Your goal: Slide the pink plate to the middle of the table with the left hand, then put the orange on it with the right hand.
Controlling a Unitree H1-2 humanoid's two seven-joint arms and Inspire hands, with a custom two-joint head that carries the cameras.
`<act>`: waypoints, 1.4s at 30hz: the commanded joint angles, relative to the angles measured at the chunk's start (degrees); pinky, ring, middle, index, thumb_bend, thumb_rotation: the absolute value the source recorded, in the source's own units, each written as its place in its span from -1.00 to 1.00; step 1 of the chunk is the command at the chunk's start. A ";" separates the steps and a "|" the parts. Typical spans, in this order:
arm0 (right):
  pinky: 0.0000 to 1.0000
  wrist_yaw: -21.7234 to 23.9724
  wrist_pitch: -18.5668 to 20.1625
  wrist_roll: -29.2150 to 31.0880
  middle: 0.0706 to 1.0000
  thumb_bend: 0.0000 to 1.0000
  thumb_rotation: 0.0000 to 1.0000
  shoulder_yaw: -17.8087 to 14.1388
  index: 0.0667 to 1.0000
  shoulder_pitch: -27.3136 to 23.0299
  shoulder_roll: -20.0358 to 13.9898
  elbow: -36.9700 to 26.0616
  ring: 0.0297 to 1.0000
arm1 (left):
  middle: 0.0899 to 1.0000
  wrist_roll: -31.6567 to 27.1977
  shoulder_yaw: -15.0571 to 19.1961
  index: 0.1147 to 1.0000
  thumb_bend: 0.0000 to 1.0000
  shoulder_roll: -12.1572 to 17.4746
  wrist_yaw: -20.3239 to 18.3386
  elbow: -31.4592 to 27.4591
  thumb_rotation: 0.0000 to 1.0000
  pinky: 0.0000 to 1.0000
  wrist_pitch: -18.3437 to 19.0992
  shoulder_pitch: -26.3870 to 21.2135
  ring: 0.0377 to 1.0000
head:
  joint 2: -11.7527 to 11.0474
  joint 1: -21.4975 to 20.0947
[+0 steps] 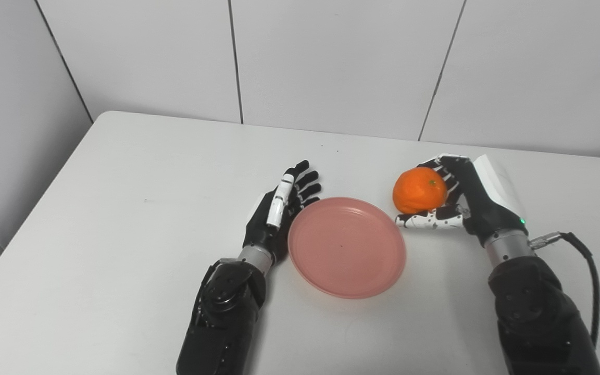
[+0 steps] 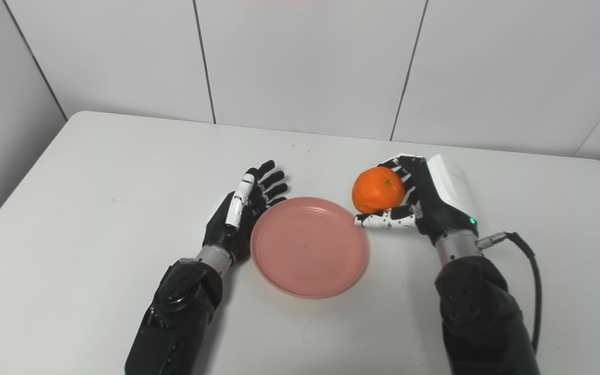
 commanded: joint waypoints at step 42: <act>-0.49 -5.08 -5.50 -4.90 -0.20 0.03 -0.74 13.44 -0.10 -3.60 6.12 12.76 -0.35 | 0.79 0.51 1.84 0.79 -0.23 0.95 0.10 -0.68 1.00 0.73 -0.96 -0.29 0.77 | 0.84 -5.63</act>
